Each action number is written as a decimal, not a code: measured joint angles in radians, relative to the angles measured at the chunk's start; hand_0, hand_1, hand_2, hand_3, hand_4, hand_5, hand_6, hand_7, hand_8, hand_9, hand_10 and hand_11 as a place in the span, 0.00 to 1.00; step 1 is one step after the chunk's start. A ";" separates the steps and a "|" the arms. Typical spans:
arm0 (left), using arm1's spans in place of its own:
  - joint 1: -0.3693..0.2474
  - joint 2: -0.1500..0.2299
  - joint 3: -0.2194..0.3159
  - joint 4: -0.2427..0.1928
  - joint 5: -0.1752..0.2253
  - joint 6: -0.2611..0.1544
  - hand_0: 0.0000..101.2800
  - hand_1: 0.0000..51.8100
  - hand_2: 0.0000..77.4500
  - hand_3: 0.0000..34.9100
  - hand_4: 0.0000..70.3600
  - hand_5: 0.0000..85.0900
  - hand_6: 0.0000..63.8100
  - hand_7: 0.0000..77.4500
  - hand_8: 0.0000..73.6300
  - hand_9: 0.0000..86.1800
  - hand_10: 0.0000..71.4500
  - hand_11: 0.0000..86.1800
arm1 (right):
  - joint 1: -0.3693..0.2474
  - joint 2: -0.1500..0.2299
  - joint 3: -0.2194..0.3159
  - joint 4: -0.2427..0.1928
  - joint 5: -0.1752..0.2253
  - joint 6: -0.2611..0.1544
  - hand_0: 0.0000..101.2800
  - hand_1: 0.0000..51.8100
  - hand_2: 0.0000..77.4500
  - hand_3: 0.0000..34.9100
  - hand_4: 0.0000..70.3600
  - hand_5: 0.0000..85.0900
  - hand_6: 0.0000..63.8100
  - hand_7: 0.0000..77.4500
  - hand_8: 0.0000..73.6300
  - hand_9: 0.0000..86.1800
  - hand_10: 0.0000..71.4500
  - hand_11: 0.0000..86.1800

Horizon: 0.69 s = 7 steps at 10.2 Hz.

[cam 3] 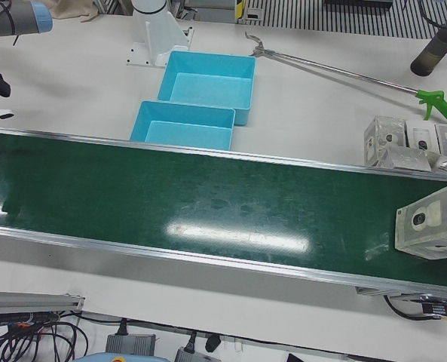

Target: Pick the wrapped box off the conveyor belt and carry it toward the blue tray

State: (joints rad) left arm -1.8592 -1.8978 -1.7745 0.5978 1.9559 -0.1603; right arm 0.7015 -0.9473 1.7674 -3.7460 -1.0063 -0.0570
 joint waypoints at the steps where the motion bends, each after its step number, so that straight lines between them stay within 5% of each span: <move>1: 0.000 0.000 0.000 0.000 0.000 0.000 0.00 0.00 0.01 0.00 0.00 0.01 0.01 0.01 0.01 0.01 0.01 0.01 | 0.000 0.000 0.000 0.000 0.000 0.000 0.49 0.32 0.10 0.00 0.15 0.25 0.05 0.06 0.00 0.02 0.00 0.02; 2: 0.000 0.000 0.000 0.000 0.000 0.000 0.00 0.00 0.01 0.00 0.00 0.01 0.01 0.01 0.01 0.01 0.01 0.01 | -0.001 0.000 0.000 0.000 0.000 -0.001 0.49 0.32 0.10 0.00 0.10 0.25 0.05 0.06 0.00 0.02 0.00 0.02; 7: 0.000 0.000 0.000 0.000 0.000 0.000 0.00 0.00 0.01 0.00 0.00 0.01 0.01 0.01 0.01 0.01 0.01 0.01 | -0.004 0.002 -0.001 0.000 0.000 -0.001 0.49 0.32 0.10 0.00 0.14 0.25 0.05 0.06 0.00 0.02 0.00 0.02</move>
State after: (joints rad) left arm -1.8591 -1.8977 -1.7745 0.5978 1.9559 -0.1603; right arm 0.6975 -0.9451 1.7662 -3.7460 -1.0063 -0.0577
